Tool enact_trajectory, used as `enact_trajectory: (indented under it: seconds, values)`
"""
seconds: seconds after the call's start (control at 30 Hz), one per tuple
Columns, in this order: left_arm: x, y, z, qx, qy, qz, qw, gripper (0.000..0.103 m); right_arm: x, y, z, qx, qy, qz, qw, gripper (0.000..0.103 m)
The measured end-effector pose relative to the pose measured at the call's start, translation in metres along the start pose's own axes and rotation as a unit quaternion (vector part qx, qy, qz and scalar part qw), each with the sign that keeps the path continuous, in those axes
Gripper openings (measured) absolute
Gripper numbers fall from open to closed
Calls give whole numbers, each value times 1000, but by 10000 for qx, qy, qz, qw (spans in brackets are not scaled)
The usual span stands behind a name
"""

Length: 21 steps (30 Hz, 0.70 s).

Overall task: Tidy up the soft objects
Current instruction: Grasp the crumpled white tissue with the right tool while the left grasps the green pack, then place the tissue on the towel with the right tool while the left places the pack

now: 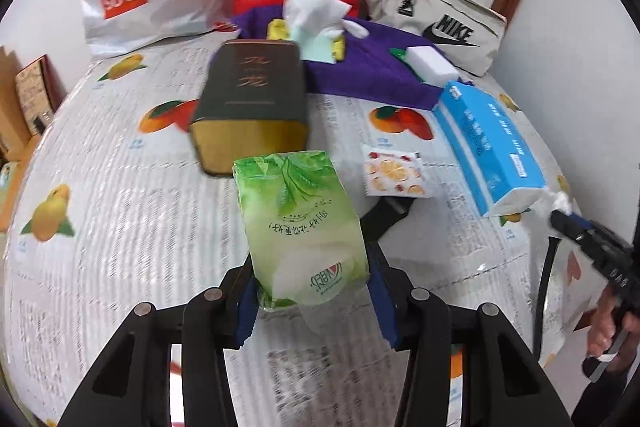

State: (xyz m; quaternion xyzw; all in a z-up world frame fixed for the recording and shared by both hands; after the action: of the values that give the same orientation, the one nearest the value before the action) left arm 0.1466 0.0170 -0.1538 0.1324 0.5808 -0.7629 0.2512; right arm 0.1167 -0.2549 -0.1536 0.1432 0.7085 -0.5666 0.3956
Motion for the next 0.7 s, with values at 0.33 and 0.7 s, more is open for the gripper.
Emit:
enact_trajectory:
  seconds: [0.33, 0.7]
  values:
    - [-2, -5, -28, -49, -278, 32, 9996, 46, -5, -10, -4, 113, -91, -13, 9999, 24]
    - [-34, -26, -28, 38, -333, 292, 9990, 46, -29, -12, -13, 72, -293, -112, 9995, 24]
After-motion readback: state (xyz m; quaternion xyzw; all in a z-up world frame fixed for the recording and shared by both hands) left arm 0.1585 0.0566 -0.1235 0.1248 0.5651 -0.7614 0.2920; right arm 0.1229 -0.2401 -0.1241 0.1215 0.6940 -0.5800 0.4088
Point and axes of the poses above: each gripper's, at about its wrist camera, not at the fingertips, and y roughly the way its jaws point, z to its right, x to its underside, the point moved 2 cm from there along y, roughly the way its jaws point, and after that the axes turned 15 degrees about -y, right-handed, at the moved point
